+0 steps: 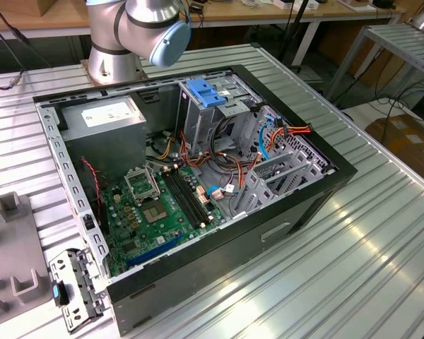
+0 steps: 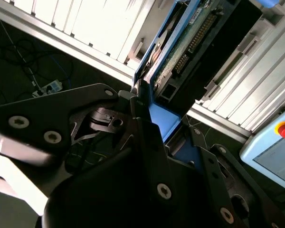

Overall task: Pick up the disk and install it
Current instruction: 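Pick up the disk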

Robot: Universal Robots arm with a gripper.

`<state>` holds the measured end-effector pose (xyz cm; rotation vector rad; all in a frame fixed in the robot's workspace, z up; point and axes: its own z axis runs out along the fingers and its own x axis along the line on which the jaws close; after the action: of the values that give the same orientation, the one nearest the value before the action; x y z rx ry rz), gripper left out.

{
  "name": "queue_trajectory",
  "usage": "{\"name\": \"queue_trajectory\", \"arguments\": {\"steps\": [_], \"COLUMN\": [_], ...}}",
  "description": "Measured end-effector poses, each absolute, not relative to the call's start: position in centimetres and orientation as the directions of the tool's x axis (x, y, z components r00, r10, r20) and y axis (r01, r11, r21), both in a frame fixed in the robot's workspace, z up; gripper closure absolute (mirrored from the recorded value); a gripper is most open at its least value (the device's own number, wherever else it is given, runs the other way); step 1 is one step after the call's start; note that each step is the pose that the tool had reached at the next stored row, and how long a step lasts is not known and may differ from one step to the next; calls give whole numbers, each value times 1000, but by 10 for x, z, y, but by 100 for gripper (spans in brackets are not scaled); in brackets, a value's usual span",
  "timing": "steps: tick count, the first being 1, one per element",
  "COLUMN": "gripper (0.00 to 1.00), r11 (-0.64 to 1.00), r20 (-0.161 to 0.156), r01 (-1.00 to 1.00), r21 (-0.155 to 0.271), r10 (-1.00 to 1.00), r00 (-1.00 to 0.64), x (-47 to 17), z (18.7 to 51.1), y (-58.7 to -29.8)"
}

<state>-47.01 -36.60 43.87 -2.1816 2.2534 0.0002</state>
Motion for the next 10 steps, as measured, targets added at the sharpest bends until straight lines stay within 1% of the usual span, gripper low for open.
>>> {"name": "queue_trajectory", "arguments": {"steps": [10], "gripper": [63], "r11": [32], "r20": [-4], "r01": [-999], "r21": [-3], "r10": [-999], "r00": [-32], "x": [-470], "z": [439], "y": [-366]}}
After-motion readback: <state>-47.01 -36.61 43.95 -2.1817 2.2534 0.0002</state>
